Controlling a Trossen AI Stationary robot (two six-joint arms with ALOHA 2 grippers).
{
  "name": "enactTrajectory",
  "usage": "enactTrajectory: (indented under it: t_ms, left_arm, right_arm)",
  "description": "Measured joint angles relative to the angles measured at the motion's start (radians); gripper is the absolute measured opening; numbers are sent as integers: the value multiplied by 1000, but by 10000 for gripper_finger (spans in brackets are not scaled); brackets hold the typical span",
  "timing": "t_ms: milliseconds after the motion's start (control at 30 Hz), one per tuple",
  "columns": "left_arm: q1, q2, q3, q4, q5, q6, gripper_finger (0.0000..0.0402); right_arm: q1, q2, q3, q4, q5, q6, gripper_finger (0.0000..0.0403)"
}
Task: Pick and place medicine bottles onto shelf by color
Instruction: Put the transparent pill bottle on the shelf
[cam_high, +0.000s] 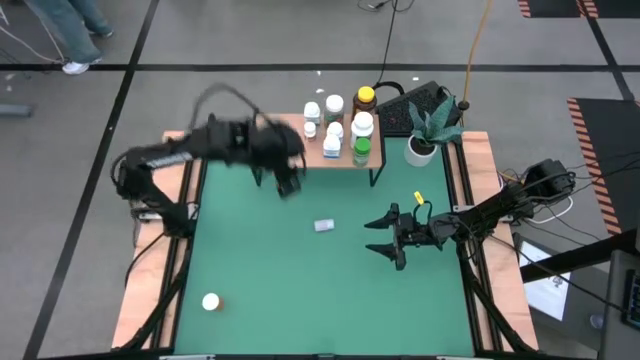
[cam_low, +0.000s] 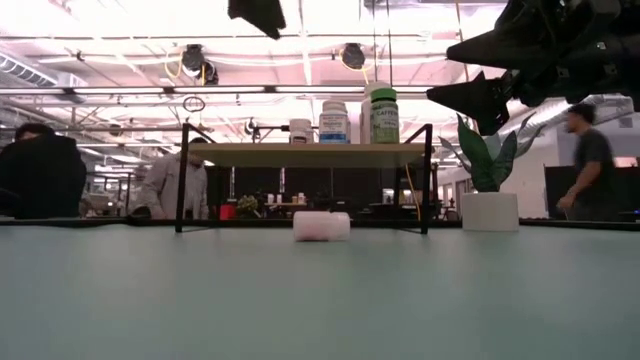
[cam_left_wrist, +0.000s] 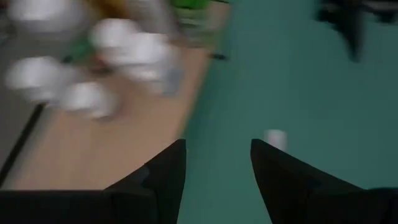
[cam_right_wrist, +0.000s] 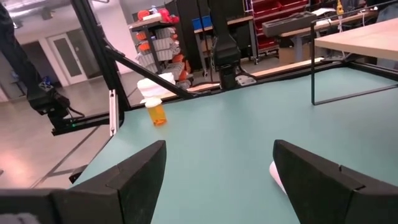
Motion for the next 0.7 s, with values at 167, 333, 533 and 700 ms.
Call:
enactTrajectory:
  t_ms: [167, 333, 533, 700]
  left_arm:
    - [-184, 5, -329, 426, -7, 2, 184]
    - [-255, 78, -554, 745, -17, 9, 184]
    - [-197, 188, -609, 825, -44, -14, 191]
    - [-159, 300, -608, 881, 81, -20, 227]
  right_arm:
    - [0, 0, 0, 2, -3, 18, 288]
    - [0, 0, 0, 0, -5, 25, 288]
    - [0, 0, 0, 15, -2, 10, 288]
    - [0, 0, 0, 25, -3, 2, 288]
